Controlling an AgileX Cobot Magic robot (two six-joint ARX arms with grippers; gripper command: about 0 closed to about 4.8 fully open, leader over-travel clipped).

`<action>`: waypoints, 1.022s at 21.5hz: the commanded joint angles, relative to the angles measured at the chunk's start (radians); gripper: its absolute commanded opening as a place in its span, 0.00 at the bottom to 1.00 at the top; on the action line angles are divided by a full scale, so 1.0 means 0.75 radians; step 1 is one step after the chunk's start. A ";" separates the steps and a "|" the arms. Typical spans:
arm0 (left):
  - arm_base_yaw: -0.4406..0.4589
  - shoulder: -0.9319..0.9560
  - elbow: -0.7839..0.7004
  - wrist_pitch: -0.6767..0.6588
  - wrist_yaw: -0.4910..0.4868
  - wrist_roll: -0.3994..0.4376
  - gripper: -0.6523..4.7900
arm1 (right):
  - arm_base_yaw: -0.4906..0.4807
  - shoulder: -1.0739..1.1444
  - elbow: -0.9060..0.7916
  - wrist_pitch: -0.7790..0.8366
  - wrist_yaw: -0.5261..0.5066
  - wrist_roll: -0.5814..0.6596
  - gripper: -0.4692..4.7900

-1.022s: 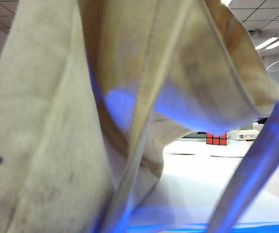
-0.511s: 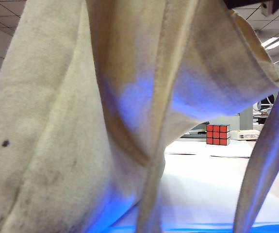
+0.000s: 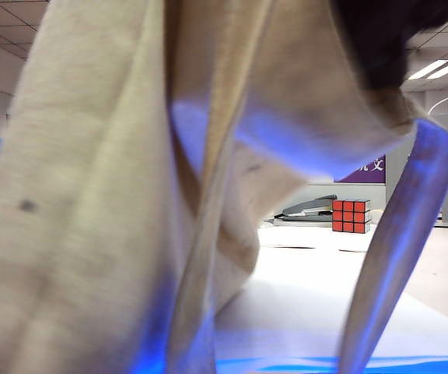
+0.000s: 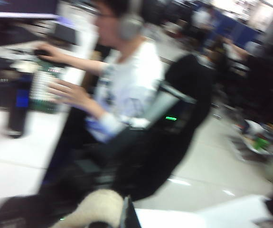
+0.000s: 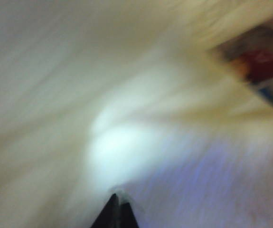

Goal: Take the glasses case out of the canvas bag and put it on the table.

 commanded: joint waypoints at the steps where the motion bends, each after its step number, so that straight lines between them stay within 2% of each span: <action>1: -0.048 -0.016 0.008 0.034 0.088 -0.079 0.12 | -0.092 0.050 0.005 0.032 -0.012 0.001 0.08; 2: -0.066 -0.016 0.008 0.019 0.121 -0.098 0.12 | -0.133 0.053 0.005 0.053 -0.035 0.001 0.08; 3: -0.100 -0.016 0.008 -0.022 0.114 -0.099 0.12 | -0.207 0.052 0.020 0.105 -0.132 0.068 0.08; 4: -0.100 -0.016 0.008 -0.040 0.114 -0.099 0.12 | -0.232 0.052 0.039 0.123 -0.168 0.104 0.08; 7: -0.100 -0.015 0.007 -0.107 0.114 -0.089 0.12 | -0.240 0.052 0.144 0.185 -0.230 0.144 0.08; 10: -0.100 -0.015 0.007 -0.143 0.135 -0.076 0.12 | -0.238 0.052 0.173 0.268 -0.273 0.266 0.08; 11: -0.100 -0.015 0.007 -0.142 0.132 -0.044 0.12 | -0.234 0.052 0.173 0.269 -0.274 0.266 0.08; 12: -0.100 -0.015 0.006 -0.142 0.102 -0.018 0.12 | -0.216 0.054 0.173 0.253 -0.270 0.266 0.08; 14: -0.099 -0.015 0.007 -0.142 -0.088 0.027 0.12 | -0.118 0.051 0.173 0.217 -0.229 0.264 0.08; 17: -0.098 -0.016 0.007 -0.142 -0.260 0.107 0.12 | 0.023 0.045 0.173 0.175 -0.174 0.256 0.08; 20: -0.098 -0.022 0.008 -0.131 -0.445 0.173 0.13 | 0.066 0.031 0.173 -0.069 -0.105 0.116 0.08; 22: -0.098 -0.025 0.008 -0.130 -0.476 0.197 0.17 | 0.065 0.013 0.172 -0.146 -0.088 0.053 0.08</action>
